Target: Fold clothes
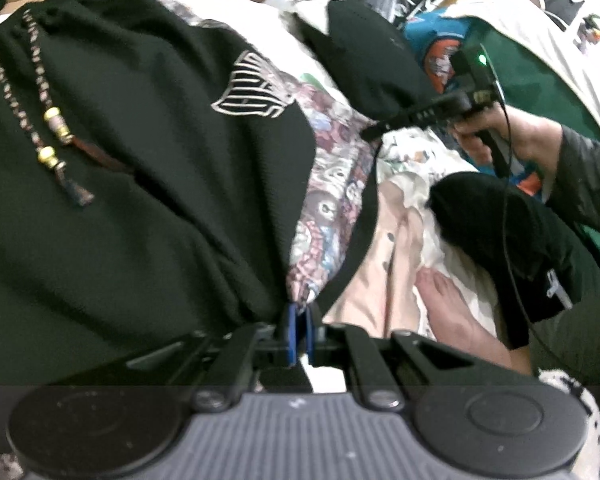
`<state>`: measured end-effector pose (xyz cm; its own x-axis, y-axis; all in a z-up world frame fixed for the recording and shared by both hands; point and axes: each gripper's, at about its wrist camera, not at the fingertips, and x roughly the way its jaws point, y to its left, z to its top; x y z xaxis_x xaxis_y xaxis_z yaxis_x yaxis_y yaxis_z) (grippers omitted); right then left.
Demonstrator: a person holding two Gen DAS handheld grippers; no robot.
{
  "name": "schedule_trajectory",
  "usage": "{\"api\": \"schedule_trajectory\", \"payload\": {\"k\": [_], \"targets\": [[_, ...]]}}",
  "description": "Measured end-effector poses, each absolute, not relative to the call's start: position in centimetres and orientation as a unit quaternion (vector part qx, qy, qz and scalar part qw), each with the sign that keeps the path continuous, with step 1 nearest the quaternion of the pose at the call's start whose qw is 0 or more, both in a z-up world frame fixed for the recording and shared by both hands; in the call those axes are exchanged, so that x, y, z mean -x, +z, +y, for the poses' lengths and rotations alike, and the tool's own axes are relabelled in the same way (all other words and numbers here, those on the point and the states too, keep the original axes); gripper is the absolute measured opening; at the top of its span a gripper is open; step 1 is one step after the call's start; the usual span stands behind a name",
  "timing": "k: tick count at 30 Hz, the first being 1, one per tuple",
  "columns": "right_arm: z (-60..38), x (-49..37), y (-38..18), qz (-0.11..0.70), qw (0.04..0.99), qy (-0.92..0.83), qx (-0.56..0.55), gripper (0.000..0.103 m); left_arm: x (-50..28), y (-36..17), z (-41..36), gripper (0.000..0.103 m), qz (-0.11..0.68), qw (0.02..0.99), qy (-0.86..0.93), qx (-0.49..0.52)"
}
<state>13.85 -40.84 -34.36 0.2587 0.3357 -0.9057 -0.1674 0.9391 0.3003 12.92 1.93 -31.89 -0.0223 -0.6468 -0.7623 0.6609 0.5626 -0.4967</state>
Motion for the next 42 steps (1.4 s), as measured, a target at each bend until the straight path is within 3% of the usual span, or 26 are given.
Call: {"api": "schedule_trajectory", "payload": {"k": [2,11,12,16,19,32,34,40,42], "targets": [[-41.4,-13.7,-33.5,0.580,0.795,0.163,-0.068,0.010,-13.0,-31.5,1.8,0.001,0.535,0.690,-0.487,0.012],[-44.2,-13.9,-29.5,0.561,0.817,0.126,-0.047,0.008,-12.2,-32.0,0.3,0.002,0.530,0.678,-0.508,0.006],[-44.0,-13.9,-29.5,0.562,0.816,0.126,-0.040,0.008,-12.3,-32.0,0.3,0.005,0.531,0.680,-0.506,0.005],[-43.7,-13.9,-29.9,0.569,0.813,0.120,-0.021,0.008,-12.4,-32.2,0.0,0.040,0.535,0.697,-0.476,0.015],[-44.1,-13.8,-30.3,0.570,0.813,0.116,-0.032,0.008,-12.8,-32.8,-0.2,0.047,0.556,0.684,-0.471,0.039],[-43.5,-13.1,-31.2,0.582,0.805,0.110,-0.037,0.008,-13.9,-37.7,-0.5,0.049,0.660,0.635,-0.350,0.197],[-43.6,-13.0,-31.4,0.585,0.803,0.107,-0.041,0.008,-14.0,-37.9,-0.7,0.042,0.668,0.641,-0.333,0.179],[-43.6,-12.9,-31.5,0.586,0.800,0.115,-0.058,0.011,-14.1,-37.7,-0.7,0.038,0.678,0.650,-0.283,0.195],[-43.5,-12.9,-31.6,0.585,0.800,0.121,-0.063,0.017,-14.3,-37.6,-1.0,0.025,0.678,0.651,-0.282,0.191]]}}
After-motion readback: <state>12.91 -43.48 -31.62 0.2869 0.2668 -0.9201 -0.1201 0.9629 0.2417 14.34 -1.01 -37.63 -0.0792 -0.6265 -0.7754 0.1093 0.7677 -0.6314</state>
